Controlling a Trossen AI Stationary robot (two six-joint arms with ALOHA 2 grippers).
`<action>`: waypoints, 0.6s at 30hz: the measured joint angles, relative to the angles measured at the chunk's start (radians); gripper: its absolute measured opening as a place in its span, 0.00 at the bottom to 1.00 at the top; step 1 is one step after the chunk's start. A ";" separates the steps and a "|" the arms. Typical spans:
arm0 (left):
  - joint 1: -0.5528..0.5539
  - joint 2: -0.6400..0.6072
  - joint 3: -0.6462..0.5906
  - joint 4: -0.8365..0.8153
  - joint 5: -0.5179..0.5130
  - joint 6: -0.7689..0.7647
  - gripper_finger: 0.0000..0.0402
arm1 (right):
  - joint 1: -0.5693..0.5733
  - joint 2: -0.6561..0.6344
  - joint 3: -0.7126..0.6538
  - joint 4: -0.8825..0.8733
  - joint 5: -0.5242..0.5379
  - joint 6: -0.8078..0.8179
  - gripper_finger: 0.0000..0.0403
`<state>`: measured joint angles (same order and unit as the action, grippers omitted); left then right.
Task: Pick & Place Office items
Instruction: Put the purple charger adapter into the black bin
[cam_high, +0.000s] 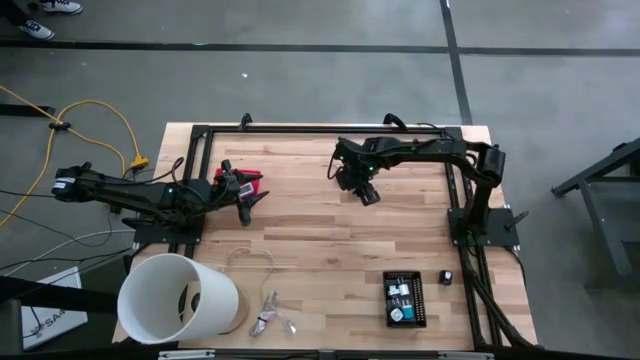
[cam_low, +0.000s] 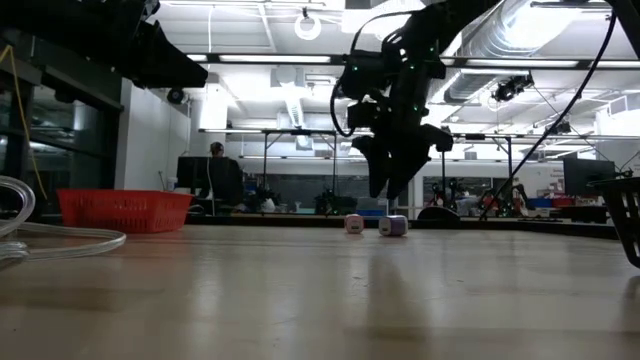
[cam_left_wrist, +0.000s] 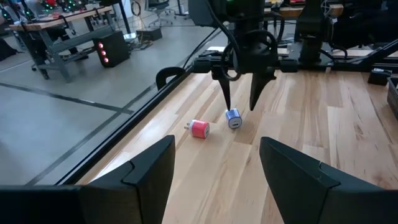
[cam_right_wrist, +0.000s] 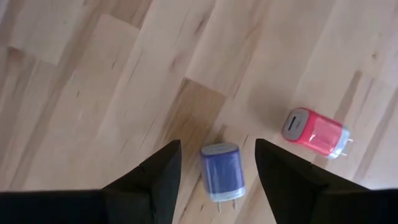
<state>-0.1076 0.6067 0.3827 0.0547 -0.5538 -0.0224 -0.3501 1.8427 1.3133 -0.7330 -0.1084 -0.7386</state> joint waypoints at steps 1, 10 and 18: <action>0.000 0.000 0.000 0.000 0.000 0.000 0.57 | 0.000 0.000 -0.006 0.010 0.003 0.000 0.48; 0.000 0.000 0.000 -0.001 0.000 0.000 0.57 | 0.000 0.001 -0.041 0.043 0.009 0.009 0.48; 0.000 0.000 0.000 -0.001 0.000 0.000 0.57 | -0.003 0.033 -0.041 0.052 0.033 0.012 0.48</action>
<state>-0.1075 0.6067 0.3828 0.0538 -0.5539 -0.0225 -0.3533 1.8754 1.2725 -0.6810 -0.0758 -0.7266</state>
